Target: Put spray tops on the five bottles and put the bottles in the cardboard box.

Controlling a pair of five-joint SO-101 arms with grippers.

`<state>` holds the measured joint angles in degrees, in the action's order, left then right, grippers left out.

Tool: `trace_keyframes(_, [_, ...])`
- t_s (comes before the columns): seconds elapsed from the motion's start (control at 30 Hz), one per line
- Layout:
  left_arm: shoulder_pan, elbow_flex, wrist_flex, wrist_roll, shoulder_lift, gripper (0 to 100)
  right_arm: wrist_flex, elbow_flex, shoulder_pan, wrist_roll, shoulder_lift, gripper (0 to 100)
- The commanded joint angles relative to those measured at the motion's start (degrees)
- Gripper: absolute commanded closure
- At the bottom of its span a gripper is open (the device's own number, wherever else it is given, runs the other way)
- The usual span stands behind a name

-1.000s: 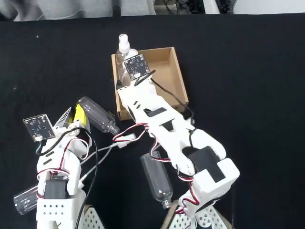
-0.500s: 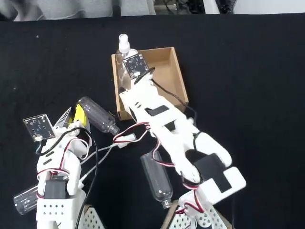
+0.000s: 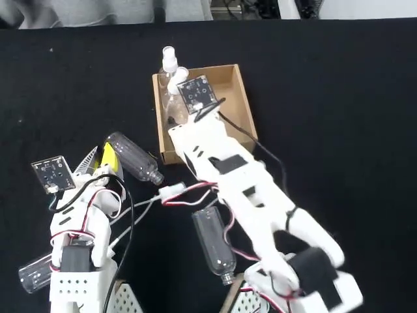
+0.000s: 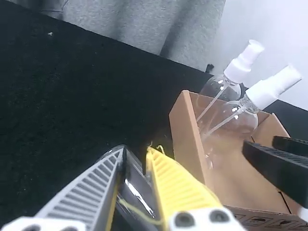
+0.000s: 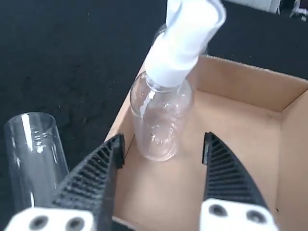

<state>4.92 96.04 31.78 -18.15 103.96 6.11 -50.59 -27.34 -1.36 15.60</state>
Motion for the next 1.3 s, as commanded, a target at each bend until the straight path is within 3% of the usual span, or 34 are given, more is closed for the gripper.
trace_keyframes(0.0, [0.66,1.36,0.18,0.35,0.0,94,0.62,-0.84,1.76,-0.09,7.16,78.6])
trace_keyframes(0.17, [3.82,1.36,-0.18,0.35,0.35,94,0.97,-3.3,1.85,-0.09,11.47,78.6])
trace_keyframes(0.4, [8.13,1.36,-2.29,0.35,0.44,93,12.04,-0.92,1.85,-0.09,17.1,78.6])
trace_keyframes(0.67, [8.22,1.36,-2.29,0.35,0.44,93,29.01,5.49,1.67,-0.09,23.78,78.6])
trace_keyframes(1.27, [8.22,1.36,-2.2,0.44,0.26,93,54.95,6.02,1.49,-0.09,34.15,78.3])
